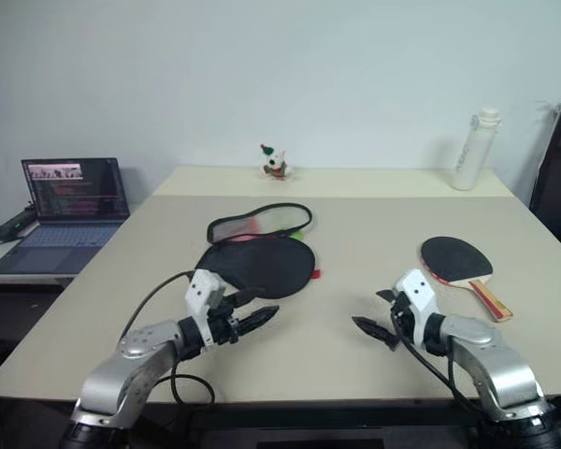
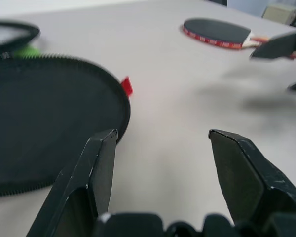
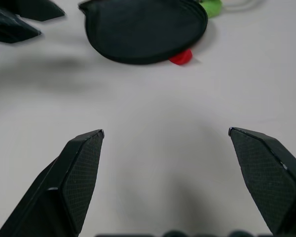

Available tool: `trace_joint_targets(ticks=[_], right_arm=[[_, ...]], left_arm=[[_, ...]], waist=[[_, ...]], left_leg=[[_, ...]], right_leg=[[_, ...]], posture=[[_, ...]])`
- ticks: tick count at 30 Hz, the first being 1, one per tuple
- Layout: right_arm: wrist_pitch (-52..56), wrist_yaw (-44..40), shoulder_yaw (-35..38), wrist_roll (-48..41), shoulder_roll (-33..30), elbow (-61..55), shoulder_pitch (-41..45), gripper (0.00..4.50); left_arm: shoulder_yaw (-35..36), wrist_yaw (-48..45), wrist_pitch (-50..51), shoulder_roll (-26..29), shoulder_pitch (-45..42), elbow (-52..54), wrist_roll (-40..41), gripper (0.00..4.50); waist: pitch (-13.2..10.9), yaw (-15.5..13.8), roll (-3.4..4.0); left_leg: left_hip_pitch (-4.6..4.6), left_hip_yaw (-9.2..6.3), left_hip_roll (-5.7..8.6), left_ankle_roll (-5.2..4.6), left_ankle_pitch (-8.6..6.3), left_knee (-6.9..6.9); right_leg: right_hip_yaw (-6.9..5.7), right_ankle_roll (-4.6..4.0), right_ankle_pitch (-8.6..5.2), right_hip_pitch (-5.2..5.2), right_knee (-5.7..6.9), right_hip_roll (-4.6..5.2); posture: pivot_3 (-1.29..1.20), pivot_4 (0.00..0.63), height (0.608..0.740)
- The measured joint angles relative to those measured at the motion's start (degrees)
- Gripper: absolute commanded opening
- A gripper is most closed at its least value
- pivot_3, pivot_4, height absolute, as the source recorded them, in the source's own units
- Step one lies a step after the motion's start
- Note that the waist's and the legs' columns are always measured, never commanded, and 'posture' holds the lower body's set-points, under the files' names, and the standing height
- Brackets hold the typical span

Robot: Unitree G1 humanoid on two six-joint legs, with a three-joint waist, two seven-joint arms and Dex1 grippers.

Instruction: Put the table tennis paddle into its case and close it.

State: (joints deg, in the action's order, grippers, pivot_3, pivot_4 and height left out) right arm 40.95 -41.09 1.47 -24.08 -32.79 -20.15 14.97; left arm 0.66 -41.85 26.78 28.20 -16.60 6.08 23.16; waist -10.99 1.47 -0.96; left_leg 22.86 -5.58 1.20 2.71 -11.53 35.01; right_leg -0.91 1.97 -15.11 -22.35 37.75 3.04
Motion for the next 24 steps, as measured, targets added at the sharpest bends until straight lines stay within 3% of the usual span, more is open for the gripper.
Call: trace_joint_targets(ticks=[11,14,16,24], right_arm=[[9.8,3.9,4.7,-6.9,-2.0,-4.5,6.0,4.46],[11.0,5.2,4.8,-7.6,-2.0,-5.1,6.3,4.5],[11.2,5.5,4.8,-8.1,-1.9,-6.0,6.3,4.5],[10.5,7.4,1.8,-7.3,-0.6,-6.2,7.3,4.5]], left_arm=[[-0.3,-7.6,-7.8,4.6,-9.9,-15.6,-3.9,3.23],[-0.5,-11.6,-10.3,6.5,-13.1,-22.1,-5.4,3.79],[-0.5,-13.8,-11.9,7.8,-15.7,-27.4,-6.4,4.45],[-1.3,-20.1,-24.9,12.5,-25.6,-50.3,-13.8,4.48]], waist=[[0.0,0.0,-0.01],[0.0,0.0,-0.01],[0.0,0.0,-0.02],[0.0,0.2,-0.05]], left_leg=[[0.02,0.12,0.03,-0.01,-0.01,-0.06],[0.05,0.11,0.03,-0.01,-0.01,-0.08],[0.06,0.14,0.03,-0.01,-0.01,-0.08],[0.1,0.2,0.03,-0.02,-0.01,-0.08]], right_leg=[[-0.05,0.06,0.03,-0.04,-0.1,0.01],[-0.07,0.05,0.03,-0.09,-0.08,0.0],[-0.06,0.06,0.03,-0.11,-0.07,0.0],[-0.04,0.07,0.04,-0.23,-0.02,0.0]], posture=[[0.0,0.15,0.74],[0.0,0.15,0.74],[0.0,0.15,0.74],[0.0,0.15,0.74]])
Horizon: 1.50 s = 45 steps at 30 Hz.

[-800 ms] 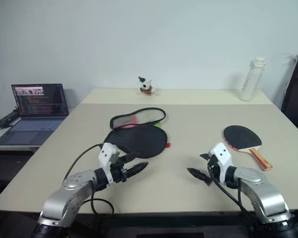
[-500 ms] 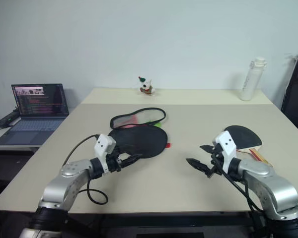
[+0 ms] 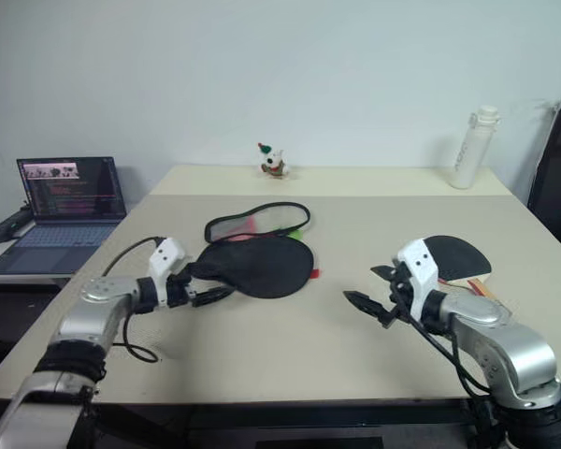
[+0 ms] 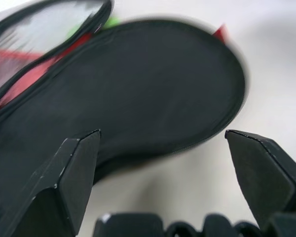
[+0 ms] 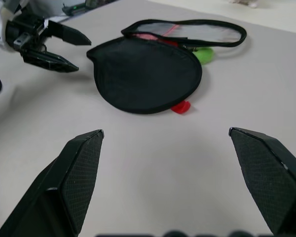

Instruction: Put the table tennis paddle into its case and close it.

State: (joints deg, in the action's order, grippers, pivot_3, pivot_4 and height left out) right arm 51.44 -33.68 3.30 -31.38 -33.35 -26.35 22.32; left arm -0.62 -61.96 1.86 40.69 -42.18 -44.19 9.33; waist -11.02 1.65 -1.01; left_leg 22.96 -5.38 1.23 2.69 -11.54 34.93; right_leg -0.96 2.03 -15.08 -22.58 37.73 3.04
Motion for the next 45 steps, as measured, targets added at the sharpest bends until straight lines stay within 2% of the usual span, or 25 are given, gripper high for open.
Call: trace_joint_targets(ticks=[5,13,22,24,26,35,36,40,45], right_arm=[[-1.8,-0.1,0.0,1.0,-0.5,0.4,-0.1,4.5],[-3.8,0.3,-2.0,2.9,0.9,3.1,0.7,4.5],[-5.6,0.8,-2.1,3.5,1.4,4.7,1.0,4.5],[-5.9,1.3,-2.1,3.6,1.5,4.7,1.0,4.5],[-6.0,1.6,-2.1,3.6,1.6,4.7,1.0,4.5],[-6.5,2.8,-1.8,3.7,1.7,4.8,0.6,4.5],[-6.7,2.8,-1.7,3.7,1.6,4.8,0.6,4.5],[-7.0,2.9,-1.0,3.7,1.6,5.3,0.1,4.5],[-7.2,2.4,1.0,3.6,-0.1,5.7,-0.8,4.5]], left_arm=[[-2.0,-1.1,-6.1,-0.3,-5.0,-10.9,-4.8,4.48],[-3.5,3.8,-12.3,-4.4,-13.1,-24.0,-10.7,4.48],[-4.6,11.2,-15.3,-7.7,-16.2,-29.3,-16.4,4.48],[-4.7,12.7,-16.2,-8.2,-16.3,-29.8,-17.0,4.13],[-4.8,14.1,-17.1,-8.9,-16.3,-29.9,-17.8,3.58],[-4.8,14.9,-18.4,-10.8,-15.9,-30.0,-18.6,0.25],[-4.6,14.7,-18.3,-10.9,-15.8,-30.0,-18.6,0.07],[-3.1,11.7,-17.3,-12.3,-15.3,-29.3,-16.8,0.07],[-2.2,6.0,-12.3,-17.9,-12.1,-21.3,-13.4,0.07]], waist=[[-0.1,-0.1,-0.18],[-0.2,0.0,-0.41],[-0.3,0.0,-0.6],[-0.3,-0.1,-0.61],[-0.3,-0.2,-0.61],[-0.3,-0.1,-0.61],[-0.3,-0.1,-0.61],[-0.3,-0.2,-0.61],[-0.3,-0.9,-0.61]], left_leg=[[0.06,0.01,0.02,0.0,0.0,0.01],[0.05,0.05,0.02,0.0,0.0,0.02],[-0.04,0.04,0.02,-0.02,0.03,0.08],[-0.05,0.04,0.02,-0.08,0.07,0.1],[-0.05,0.05,0.03,-0.12,0.1,0.14],[-0.04,0.15,0.03,-0.16,0.13,0.16],[-0.03,0.18,0.03,-0.16,0.13,0.16],[-0.01,0.2,0.07,-0.16,0.13,0.15],[0.02,0.23,0.13,-0.16,0.13,0.17]], right_leg=[[0.0,0.01,0.01,-0.05,0.02,0.02],[0.03,0.03,0.01,-0.08,0.11,0.01],[0.04,0.05,0.02,-0.08,0.31,0.01],[0.05,0.13,0.07,-0.06,0.32,0.02],[0.06,0.2,0.12,-0.03,0.31,0.02],[0.16,0.25,0.18,-0.05,0.27,0.02],[0.17,0.25,0.18,-0.06,0.27,0.02],[0.18,0.25,0.18,-0.06,0.25,0.05],[0.22,0.26,0.19,-0.03,0.19,0.13]], posture=[[0.0,0.15,0.74],[0.0,0.15,0.74],[0.0,0.15,0.74],[0.0,0.15,0.74],[0.0,0.15,0.74],[0.0,0.15,0.74],[0.0,0.15,0.74],[0.0,0.15,0.74],[0.0,0.15,0.74]])
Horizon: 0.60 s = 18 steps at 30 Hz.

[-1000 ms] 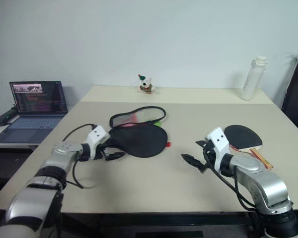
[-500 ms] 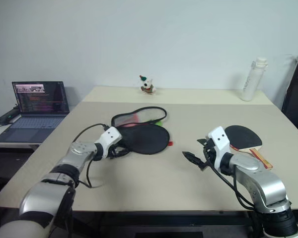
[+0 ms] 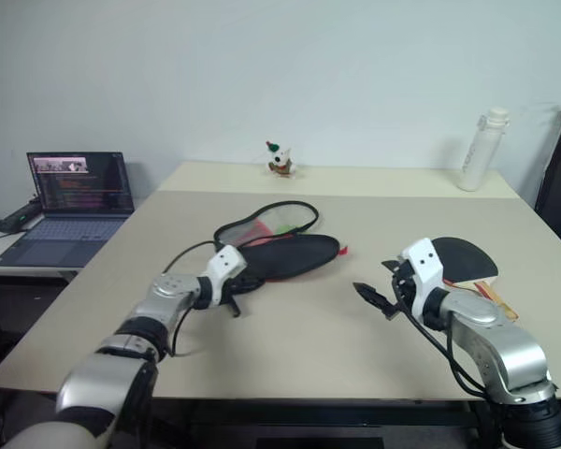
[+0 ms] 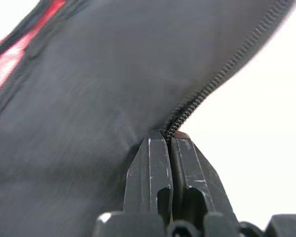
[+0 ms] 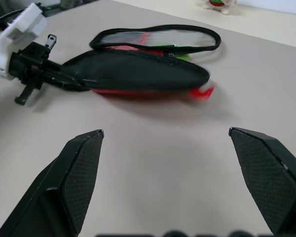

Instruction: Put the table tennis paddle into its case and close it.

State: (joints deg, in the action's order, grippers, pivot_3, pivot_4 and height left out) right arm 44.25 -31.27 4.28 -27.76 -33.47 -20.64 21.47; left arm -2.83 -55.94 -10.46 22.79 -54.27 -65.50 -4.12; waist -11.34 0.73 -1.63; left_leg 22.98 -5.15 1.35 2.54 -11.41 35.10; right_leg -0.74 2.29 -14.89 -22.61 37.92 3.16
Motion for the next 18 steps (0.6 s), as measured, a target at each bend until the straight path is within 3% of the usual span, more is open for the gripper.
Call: trace_joint_targets(ticks=[6,10,13,18], right_arm=[[0.0,-1.7,1.7,0.0,-2.6,1.0,-0.8,4.5],[-0.1,-2.4,1.7,0.0,-2.9,1.0,-0.9,4.5],[-0.1,-2.5,1.7,0.0,-3.2,1.0,-1.7,4.5],[0.8,-2.3,2.0,-0.6,-3.3,0.9,-2.3,4.5]], left_arm=[[-1.5,0.2,16.5,-11.7,4.8,16.4,4.0,0.07],[-2.9,3.1,23.0,-15.2,4.9,21.2,4.2,0.07],[-3.5,4.4,25.7,-15.5,5.6,23.6,4.2,0.73],[-3.6,4.5,29.8,-14.7,9.0,29.8,5.9,2.52]], waist=[[0.0,-0.7,0.0],[0.0,-0.3,-0.01],[0.0,0.2,0.0],[0.0,0.7,0.0]], left_leg=[[0.02,0.0,0.03,0.0,0.0,0.03],[-0.06,0.02,-0.06,0.0,0.0,0.03],[-0.08,0.02,-0.07,0.0,0.0,0.02],[-0.07,0.07,-0.06,0.0,0.0,0.02]], right_leg=[[0.01,0.02,0.01,0.01,-0.02,-0.01],[0.02,0.02,0.01,0.01,0.04,-0.08],[0.04,0.02,0.01,0.01,0.05,-0.09],[0.09,0.01,0.01,0.01,0.03,-0.07]], posture=[[0.0,0.15,0.74],[0.0,0.15,0.74],[0.0,0.15,0.74],[0.0,0.15,0.74]])
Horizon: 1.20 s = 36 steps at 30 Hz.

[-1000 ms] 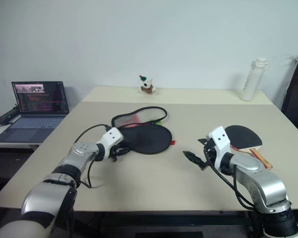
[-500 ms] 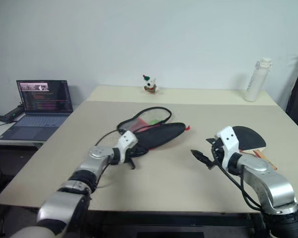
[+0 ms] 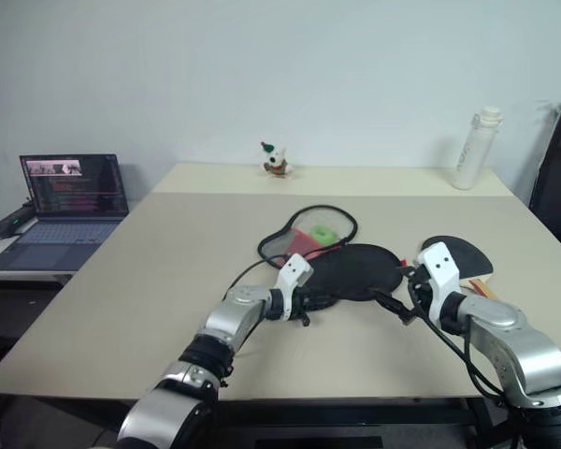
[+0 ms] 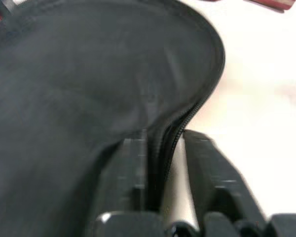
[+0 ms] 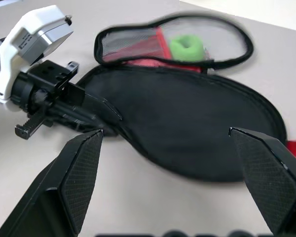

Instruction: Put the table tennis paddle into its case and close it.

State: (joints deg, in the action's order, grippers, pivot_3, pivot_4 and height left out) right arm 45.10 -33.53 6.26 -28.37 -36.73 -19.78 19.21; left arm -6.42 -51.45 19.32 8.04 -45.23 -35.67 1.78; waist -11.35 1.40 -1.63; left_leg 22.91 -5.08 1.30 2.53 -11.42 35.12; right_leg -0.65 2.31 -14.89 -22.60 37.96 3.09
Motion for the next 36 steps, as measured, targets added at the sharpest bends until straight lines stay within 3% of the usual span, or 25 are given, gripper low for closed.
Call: trace_joint_targets(ticks=[2,8,15,22,36], right_arm=[[1.7,0.6,1.0,-0.7,0.3,0.0,-0.1,4.5],[9.9,5.3,3.8,-5.3,4.5,-0.2,0.4,4.5],[14.2,13.1,0.0,-4.3,12.3,2.0,3.3,4.5],[9.6,20.1,-1.7,4.6,14.8,14.0,6.7,4.5],[6.1,24.2,2.0,6.8,20.5,23.4,11.4,4.5]], left_arm=[[0.1,-1.4,2.3,1.5,1.1,3.8,1.8,3.19],[2.2,-12.1,9.4,11.8,8.0,17.2,11.2,3.19],[7.9,-15.5,10.5,22.6,9.6,18.4,16.0,3.19],[9.1,-14.9,10.7,24.5,11.1,20.7,17.3,3.19],[9.0,-12.1,12.7,24.5,12.9,24.5,18.7,3.19]], waist=[[0.0,0.1,0.0],[0.0,0.6,0.05],[0.0,0.3,0.04],[0.0,0.1,0.04],[0.0,0.5,0.04]], left_leg=[[0.0,-0.01,-0.01,0.0,0.0,0.0],[-0.06,0.0,-0.11,0.0,0.0,-0.04],[-0.02,0.01,-0.07,-0.01,0.01,-0.01],[0.04,0.08,-0.04,-0.02,0.01,-0.05],[-0.02,0.18,-0.11,-0.02,0.01,-0.07]], right_leg=[[0.0,0.0,0.0,-0.01,0.01,0.0],[0.02,-0.06,0.01,-0.05,0.07,-0.06],[0.03,-0.12,0.05,-0.03,0.0,-0.01],[0.07,-0.15,0.08,-0.1,-0.03,0.05],[0.15,-0.27,0.15,-0.17,0.08,-0.05]], posture=[[0.0,0.15,0.74],[0.0,0.15,0.74],[0.0,0.15,0.74],[0.0,0.15,0.74],[0.0,0.15,0.74]])
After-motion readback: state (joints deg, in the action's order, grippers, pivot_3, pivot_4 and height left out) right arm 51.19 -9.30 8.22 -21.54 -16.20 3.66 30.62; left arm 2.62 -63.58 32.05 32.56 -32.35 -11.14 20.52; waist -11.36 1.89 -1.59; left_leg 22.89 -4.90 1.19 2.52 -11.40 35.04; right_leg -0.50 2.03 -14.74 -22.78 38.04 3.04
